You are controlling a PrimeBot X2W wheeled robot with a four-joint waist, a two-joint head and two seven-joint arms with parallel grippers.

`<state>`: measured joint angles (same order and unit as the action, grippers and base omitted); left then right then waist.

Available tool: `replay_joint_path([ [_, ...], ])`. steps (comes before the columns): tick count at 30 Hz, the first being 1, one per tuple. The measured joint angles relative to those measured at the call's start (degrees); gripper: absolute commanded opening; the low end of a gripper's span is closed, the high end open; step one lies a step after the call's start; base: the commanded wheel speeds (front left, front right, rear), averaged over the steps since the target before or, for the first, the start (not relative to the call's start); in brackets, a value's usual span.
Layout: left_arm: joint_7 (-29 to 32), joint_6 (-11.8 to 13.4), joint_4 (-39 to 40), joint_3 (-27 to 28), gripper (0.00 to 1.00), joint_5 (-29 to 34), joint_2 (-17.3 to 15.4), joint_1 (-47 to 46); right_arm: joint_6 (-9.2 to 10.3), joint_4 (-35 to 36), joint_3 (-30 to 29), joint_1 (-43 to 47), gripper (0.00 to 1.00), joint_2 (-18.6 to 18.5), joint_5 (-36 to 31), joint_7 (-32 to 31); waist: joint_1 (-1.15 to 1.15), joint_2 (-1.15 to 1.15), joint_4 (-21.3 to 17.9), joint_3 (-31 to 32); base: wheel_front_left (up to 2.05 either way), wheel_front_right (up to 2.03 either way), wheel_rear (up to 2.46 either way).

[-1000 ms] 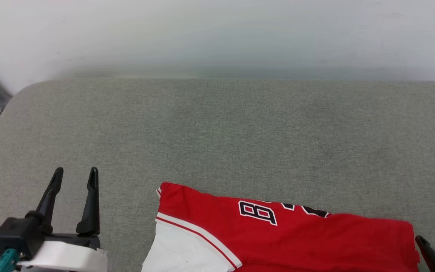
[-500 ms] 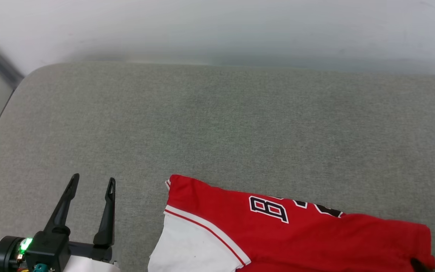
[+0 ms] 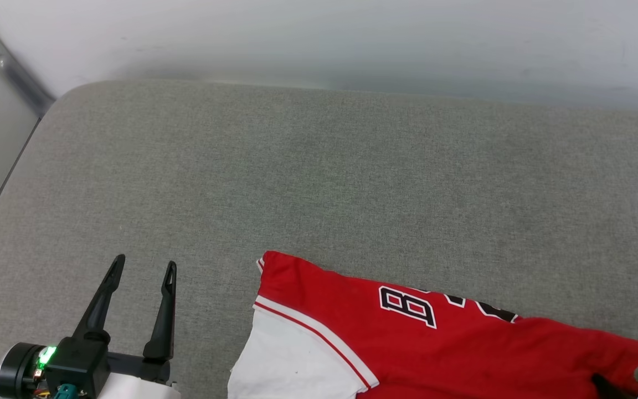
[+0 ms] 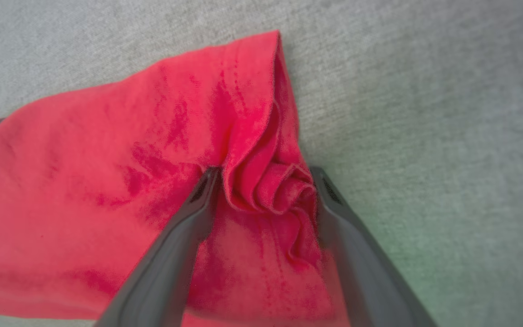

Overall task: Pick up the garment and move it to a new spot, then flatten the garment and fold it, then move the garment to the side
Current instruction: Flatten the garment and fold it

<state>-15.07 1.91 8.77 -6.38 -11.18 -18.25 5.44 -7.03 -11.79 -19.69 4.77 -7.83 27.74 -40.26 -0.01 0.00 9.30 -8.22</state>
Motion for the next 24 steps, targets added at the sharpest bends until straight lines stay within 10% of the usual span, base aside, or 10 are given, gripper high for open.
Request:
replay_joint_path([
  [9,0.0,-2.25,-0.6,1.74,1.0,1.96,2.1,0.22,0.15,-1.7,6.06,-0.16,1.0,-1.43,4.27,3.83,0.0,0.0,-0.43,1.04,0.0,0.0,0.0],
  [10,0.0,-2.42,-0.63,1.86,1.0,2.07,2.38,0.24,0.15,-1.88,6.3,-0.19,0.52,-1.45,4.59,4.39,0.0,0.0,-0.54,1.17,0.0,0.0,0.0],
  [12,0.0,-2.72,-0.71,2.2,1.0,2.44,2.66,0.32,0.14,-2.26,6.56,-0.35,0.0,-1.51,4.71,5.67,0.0,0.0,-0.74,1.43,0.0,0.0,0.0],
  [24,0.0,-4.44,-0.66,4.23,1.0,3.96,4.44,1.1,-0.56,-3.16,6.3,-1.27,0.0,-3.15,5.42,9.48,0.01,0.0,-1.88,1.89,0.0,0.0,0.0],
])
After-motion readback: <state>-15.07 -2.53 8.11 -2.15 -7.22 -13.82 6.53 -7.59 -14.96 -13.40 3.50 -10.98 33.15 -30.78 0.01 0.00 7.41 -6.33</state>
